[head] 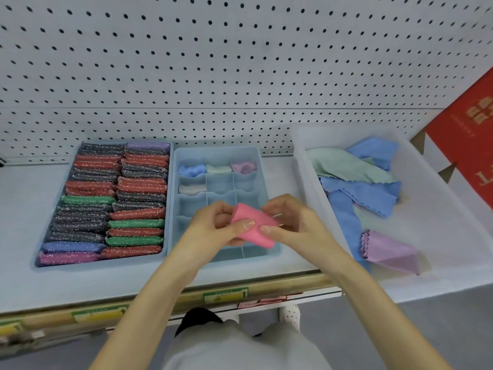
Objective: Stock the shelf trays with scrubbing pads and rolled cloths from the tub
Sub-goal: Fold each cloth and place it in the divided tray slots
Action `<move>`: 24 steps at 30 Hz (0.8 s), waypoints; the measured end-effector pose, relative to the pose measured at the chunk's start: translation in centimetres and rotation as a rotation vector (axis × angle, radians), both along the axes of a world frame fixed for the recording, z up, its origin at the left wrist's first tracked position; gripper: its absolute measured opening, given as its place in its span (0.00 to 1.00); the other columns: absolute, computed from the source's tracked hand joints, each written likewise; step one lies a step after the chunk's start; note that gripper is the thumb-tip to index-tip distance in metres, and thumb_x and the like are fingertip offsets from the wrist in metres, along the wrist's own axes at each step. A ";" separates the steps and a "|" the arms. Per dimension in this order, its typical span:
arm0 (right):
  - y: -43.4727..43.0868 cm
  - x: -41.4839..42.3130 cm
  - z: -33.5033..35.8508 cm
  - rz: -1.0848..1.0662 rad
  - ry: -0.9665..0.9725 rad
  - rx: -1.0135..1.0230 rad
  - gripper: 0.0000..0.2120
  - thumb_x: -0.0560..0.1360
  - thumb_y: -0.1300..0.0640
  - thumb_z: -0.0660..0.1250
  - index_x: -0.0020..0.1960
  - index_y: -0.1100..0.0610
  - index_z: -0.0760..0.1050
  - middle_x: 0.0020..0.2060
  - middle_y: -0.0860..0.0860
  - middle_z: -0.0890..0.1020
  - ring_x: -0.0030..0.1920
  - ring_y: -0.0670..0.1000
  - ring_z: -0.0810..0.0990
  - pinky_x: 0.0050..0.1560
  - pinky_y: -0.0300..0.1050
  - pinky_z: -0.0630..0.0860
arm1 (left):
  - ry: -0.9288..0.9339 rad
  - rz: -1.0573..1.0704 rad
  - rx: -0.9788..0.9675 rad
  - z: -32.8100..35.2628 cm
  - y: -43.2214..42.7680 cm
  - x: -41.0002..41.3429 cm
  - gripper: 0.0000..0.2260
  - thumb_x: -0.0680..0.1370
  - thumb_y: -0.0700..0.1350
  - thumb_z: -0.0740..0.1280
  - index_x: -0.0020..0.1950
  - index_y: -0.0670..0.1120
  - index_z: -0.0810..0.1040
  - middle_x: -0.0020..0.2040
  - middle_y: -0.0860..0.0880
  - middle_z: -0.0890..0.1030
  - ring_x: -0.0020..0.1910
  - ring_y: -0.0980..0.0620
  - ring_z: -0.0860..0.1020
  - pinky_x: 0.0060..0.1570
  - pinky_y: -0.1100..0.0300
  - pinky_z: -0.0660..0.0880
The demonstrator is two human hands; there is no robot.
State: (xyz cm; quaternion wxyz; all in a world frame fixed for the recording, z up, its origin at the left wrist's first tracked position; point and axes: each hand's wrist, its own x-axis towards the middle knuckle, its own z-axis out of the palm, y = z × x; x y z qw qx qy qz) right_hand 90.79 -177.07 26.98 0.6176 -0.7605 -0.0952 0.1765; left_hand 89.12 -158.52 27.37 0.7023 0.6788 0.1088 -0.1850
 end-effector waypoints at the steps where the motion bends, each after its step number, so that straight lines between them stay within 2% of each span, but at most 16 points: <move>1: 0.3 0.4 0.0 0.043 0.032 -0.020 0.13 0.70 0.65 0.73 0.51 0.54 0.75 0.46 0.47 0.83 0.47 0.47 0.82 0.48 0.40 0.77 | -0.023 0.012 0.027 -0.2 0.2 0.0 0.10 0.73 0.39 0.71 0.51 0.37 0.76 0.45 0.43 0.84 0.40 0.57 0.82 0.38 0.67 0.77; 4: 1.6 1.2 0.1 0.156 0.120 -0.027 0.14 0.69 0.66 0.73 0.53 0.56 0.77 0.45 0.48 0.84 0.46 0.46 0.82 0.48 0.38 0.76 | -0.074 0.068 0.054 -0.9 0.9 0.2 0.04 0.70 0.36 0.73 0.43 0.39 0.79 0.38 0.49 0.83 0.36 0.58 0.80 0.40 0.66 0.77; 6: 2.7 1.5 0.0 0.186 0.160 -0.026 0.15 0.69 0.66 0.73 0.54 0.58 0.77 0.46 0.50 0.84 0.46 0.46 0.82 0.49 0.38 0.77 | -0.086 0.123 0.048 -1.2 1.3 0.3 0.04 0.70 0.34 0.73 0.41 0.40 0.80 0.35 0.49 0.81 0.34 0.58 0.78 0.37 0.67 0.76; 9: 4.2 1.9 -0.8 0.158 0.205 -0.004 0.15 0.70 0.68 0.72 0.55 0.62 0.75 0.50 0.57 0.83 0.48 0.49 0.82 0.50 0.42 0.78 | -0.106 0.222 0.062 -1.7 1.6 0.5 0.05 0.70 0.33 0.72 0.43 0.38 0.79 0.37 0.47 0.79 0.33 0.58 0.76 0.34 0.68 0.74; 12: 5.1 2.2 -1.5 0.099 0.236 0.023 0.13 0.71 0.66 0.71 0.54 0.59 0.76 0.50 0.56 0.83 0.50 0.50 0.82 0.51 0.42 0.78 | -0.072 0.330 0.032 -2.1 1.8 0.8 0.08 0.72 0.35 0.72 0.48 0.41 0.75 0.41 0.48 0.79 0.36 0.61 0.78 0.37 0.68 0.76; 15: 5.6 2.7 -2.1 -0.029 0.295 0.097 0.14 0.73 0.63 0.70 0.58 0.59 0.75 0.52 0.56 0.83 0.53 0.55 0.82 0.54 0.48 0.79 | -0.040 0.397 0.031 -2.6 1.8 1.0 0.11 0.71 0.35 0.73 0.45 0.44 0.71 0.43 0.47 0.79 0.40 0.57 0.79 0.42 0.63 0.77; 18: 5.9 3.3 -2.6 -0.124 0.328 0.144 0.14 0.73 0.63 0.70 0.58 0.60 0.74 0.51 0.57 0.83 0.52 0.56 0.82 0.53 0.51 0.79 | -0.091 0.383 0.086 -3.3 1.9 1.3 0.09 0.70 0.36 0.73 0.41 0.42 0.74 0.39 0.48 0.80 0.37 0.60 0.79 0.41 0.64 0.75; 21: 6.4 3.7 -2.8 -0.171 0.327 0.157 0.13 0.73 0.63 0.69 0.57 0.60 0.75 0.47 0.55 0.84 0.48 0.51 0.83 0.48 0.43 0.79 | -0.107 0.318 0.087 -3.8 1.9 1.7 0.06 0.71 0.39 0.74 0.44 0.41 0.78 0.41 0.48 0.83 0.42 0.59 0.81 0.45 0.65 0.76; 24: 6.7 4.2 -3.0 -0.234 0.366 0.228 0.13 0.73 0.62 0.69 0.58 0.62 0.75 0.48 0.60 0.83 0.49 0.55 0.82 0.54 0.49 0.79 | -0.125 0.269 0.072 -4.1 2.1 2.4 0.06 0.71 0.38 0.73 0.46 0.43 0.79 0.44 0.50 0.84 0.46 0.57 0.82 0.47 0.65 0.77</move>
